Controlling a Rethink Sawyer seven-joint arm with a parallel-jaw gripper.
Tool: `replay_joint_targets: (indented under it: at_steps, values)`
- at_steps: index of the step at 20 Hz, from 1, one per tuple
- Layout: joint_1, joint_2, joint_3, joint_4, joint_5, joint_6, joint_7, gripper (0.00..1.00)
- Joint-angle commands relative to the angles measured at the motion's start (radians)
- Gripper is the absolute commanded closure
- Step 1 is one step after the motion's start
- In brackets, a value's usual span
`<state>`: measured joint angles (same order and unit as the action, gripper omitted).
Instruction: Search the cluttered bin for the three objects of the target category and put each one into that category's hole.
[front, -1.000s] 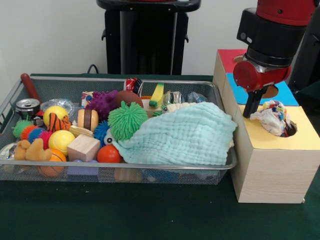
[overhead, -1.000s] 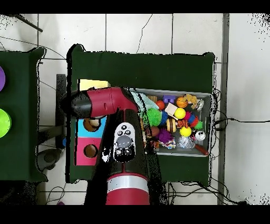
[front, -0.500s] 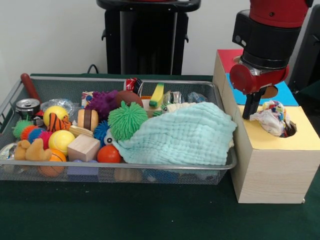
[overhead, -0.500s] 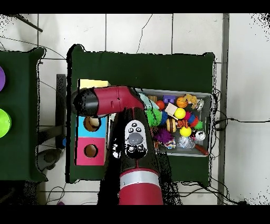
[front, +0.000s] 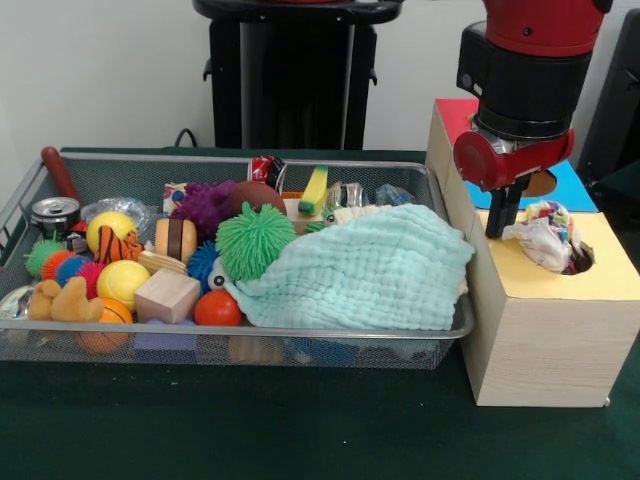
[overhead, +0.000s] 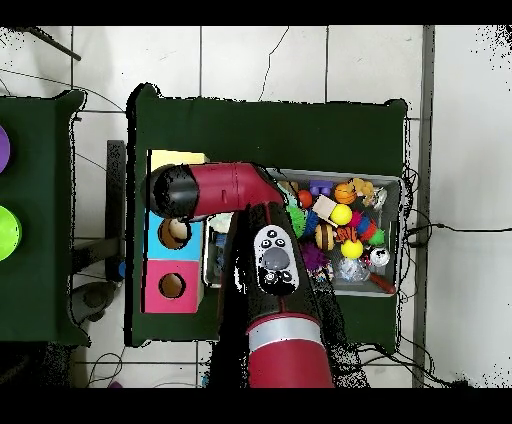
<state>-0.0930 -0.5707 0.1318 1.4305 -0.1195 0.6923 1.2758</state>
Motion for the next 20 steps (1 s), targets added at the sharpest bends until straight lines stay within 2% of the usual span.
replay_joint_targets:
  at_steps: [1,8,14,20]
  values:
    - [-0.039,0.078,0.144,0.087,-0.007,-0.100,0.037,1.00]
    - [-0.077,0.028,0.211,0.139,-0.006,-0.157,0.029,1.00]
    - [-0.081,0.012,0.223,0.143,-0.016,-0.165,0.047,1.00]
    - [-0.062,0.046,0.185,0.097,-0.031,-0.080,0.042,1.00]
